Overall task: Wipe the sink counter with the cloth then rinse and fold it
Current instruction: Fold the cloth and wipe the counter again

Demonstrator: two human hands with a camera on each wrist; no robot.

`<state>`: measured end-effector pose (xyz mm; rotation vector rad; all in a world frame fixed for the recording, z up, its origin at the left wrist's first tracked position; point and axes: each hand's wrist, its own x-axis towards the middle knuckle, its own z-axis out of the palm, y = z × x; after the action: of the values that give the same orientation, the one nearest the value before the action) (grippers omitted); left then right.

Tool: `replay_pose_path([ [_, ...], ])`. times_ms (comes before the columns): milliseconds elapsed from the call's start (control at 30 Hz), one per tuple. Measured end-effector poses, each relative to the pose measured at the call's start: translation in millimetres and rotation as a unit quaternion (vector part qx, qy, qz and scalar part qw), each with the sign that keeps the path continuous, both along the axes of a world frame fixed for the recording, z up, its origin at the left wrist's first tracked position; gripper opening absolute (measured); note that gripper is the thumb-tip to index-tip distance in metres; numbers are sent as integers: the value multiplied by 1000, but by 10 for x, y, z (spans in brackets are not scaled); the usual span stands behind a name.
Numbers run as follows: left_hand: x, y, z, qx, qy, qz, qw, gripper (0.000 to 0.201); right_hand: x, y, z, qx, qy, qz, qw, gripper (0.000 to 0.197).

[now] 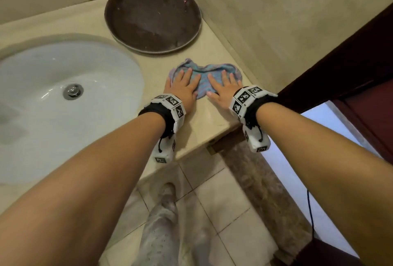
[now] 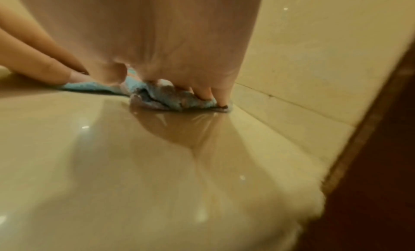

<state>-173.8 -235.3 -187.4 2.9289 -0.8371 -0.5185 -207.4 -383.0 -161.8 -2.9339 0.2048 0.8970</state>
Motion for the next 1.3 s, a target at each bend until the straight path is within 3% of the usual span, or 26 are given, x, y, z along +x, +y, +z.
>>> replay_pose_path([
  [300, 564, -165, 112, -7, 65, 30, 997, 60, 808, -114, -11, 15, -6, 2, 1000, 60],
  [667, 724, -99, 227, -54, 112, 32, 992, 67, 1170, -46, -34, 10, -12, 2, 1000, 59],
  [1000, 470, 139, 235, -33, 87, 18, 995, 62, 814, 48, -75, -15, -18, 21, 1000, 61],
  [1300, -505, 529, 279, -21, 91, 53, 994, 51, -66, 319, -112, -29, 5, 109, 994, 63],
])
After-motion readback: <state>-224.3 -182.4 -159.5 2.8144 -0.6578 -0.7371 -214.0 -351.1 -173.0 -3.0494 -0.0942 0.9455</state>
